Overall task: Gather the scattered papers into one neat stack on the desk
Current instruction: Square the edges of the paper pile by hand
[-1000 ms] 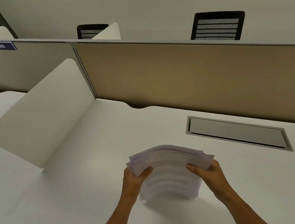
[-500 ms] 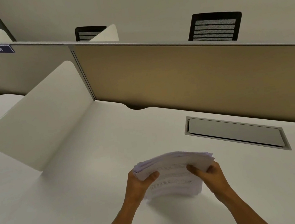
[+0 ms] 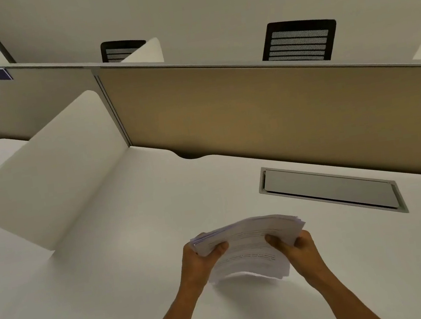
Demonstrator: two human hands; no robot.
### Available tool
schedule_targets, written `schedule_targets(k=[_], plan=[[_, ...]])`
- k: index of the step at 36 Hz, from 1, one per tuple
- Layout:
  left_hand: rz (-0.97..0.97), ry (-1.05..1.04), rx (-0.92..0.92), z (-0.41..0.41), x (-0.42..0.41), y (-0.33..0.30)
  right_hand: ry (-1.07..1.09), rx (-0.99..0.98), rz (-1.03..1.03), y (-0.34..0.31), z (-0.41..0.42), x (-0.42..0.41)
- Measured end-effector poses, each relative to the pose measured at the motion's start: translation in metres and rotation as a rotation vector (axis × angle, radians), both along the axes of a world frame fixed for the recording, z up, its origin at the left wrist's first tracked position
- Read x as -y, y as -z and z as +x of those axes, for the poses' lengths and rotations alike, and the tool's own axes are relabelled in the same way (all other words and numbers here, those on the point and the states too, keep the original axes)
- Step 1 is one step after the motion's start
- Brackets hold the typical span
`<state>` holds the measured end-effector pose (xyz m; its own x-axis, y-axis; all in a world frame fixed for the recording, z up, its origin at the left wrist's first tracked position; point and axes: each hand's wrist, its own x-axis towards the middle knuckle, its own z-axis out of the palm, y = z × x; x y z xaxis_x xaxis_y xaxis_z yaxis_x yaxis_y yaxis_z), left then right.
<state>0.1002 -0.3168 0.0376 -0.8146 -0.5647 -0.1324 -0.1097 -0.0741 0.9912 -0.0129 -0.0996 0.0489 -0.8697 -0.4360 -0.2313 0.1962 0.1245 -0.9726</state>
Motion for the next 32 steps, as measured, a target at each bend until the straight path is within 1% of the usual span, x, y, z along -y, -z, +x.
schedule_targets(k=[4,6,12,16,19,25,32], plan=[[0.006,0.082,0.088,0.006,0.000,0.009,-0.030,0.041,0.044,0.011,0.004,-0.006],[0.007,0.086,0.108,0.008,0.000,0.013,-0.023,0.056,0.055,0.015,0.004,-0.008],[0.026,0.041,0.068,-0.002,-0.009,0.009,-0.019,0.021,0.055,0.009,0.007,-0.001],[-0.004,0.000,0.007,-0.009,-0.015,0.004,0.029,-0.027,0.035,0.006,0.003,0.002],[-0.023,0.003,-0.004,-0.011,-0.013,0.004,0.052,-0.047,0.008,0.008,-0.001,-0.002],[-0.044,0.066,0.125,-0.007,-0.010,0.020,0.023,0.024,0.071,0.020,0.006,-0.010],[-0.036,0.055,0.137,-0.009,-0.010,0.015,0.027,0.029,0.102,0.025,0.006,-0.008]])
